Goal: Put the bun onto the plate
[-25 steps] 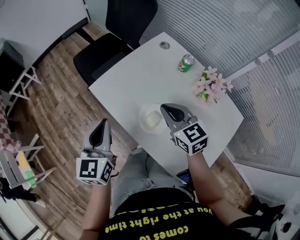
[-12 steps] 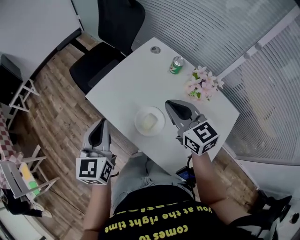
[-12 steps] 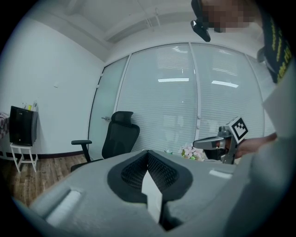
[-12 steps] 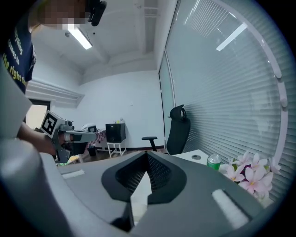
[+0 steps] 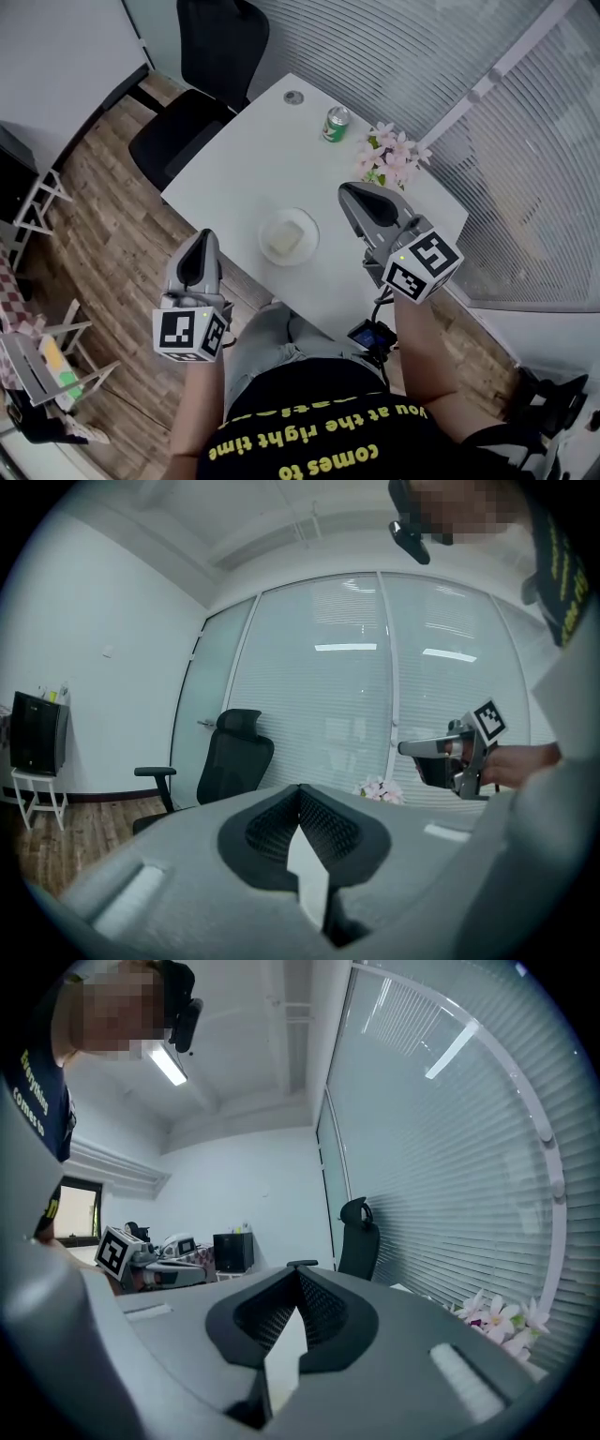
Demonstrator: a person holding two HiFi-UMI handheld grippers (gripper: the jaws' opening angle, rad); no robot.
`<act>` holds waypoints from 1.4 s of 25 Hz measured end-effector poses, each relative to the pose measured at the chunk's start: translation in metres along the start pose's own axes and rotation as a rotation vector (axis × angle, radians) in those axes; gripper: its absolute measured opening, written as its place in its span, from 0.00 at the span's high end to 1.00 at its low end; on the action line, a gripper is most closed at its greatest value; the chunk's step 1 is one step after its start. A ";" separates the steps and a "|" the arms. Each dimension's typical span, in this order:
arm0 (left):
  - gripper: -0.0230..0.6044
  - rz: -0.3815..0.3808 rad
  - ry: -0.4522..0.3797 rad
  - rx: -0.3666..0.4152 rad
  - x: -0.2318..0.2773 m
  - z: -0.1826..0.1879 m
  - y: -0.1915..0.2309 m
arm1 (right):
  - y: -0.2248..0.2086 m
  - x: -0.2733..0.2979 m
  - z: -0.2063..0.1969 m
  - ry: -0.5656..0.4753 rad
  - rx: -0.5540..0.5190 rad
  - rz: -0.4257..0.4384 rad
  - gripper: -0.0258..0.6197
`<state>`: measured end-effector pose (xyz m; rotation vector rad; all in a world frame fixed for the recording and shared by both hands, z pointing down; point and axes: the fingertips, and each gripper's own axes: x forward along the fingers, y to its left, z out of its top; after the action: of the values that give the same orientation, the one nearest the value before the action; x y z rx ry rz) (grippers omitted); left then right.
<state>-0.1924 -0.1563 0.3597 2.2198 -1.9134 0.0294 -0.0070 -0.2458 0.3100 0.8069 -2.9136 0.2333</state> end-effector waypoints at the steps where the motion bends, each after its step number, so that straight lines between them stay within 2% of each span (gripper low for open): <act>1: 0.96 -0.001 -0.001 -0.001 0.000 0.000 -0.001 | -0.001 -0.003 0.002 -0.005 0.010 0.004 0.95; 8: 0.96 -0.004 -0.002 -0.008 -0.003 -0.002 -0.008 | -0.004 -0.016 0.009 -0.066 0.090 0.014 0.95; 14: 0.96 -0.010 -0.011 -0.001 -0.003 0.002 -0.014 | 0.002 -0.022 0.015 -0.082 0.046 0.004 0.95; 35: 0.96 -0.001 -0.014 0.021 -0.010 0.007 -0.016 | 0.006 -0.032 0.022 -0.096 0.029 0.006 0.95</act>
<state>-0.1796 -0.1456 0.3492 2.2402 -1.9279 0.0344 0.0157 -0.2282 0.2831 0.8369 -3.0094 0.2447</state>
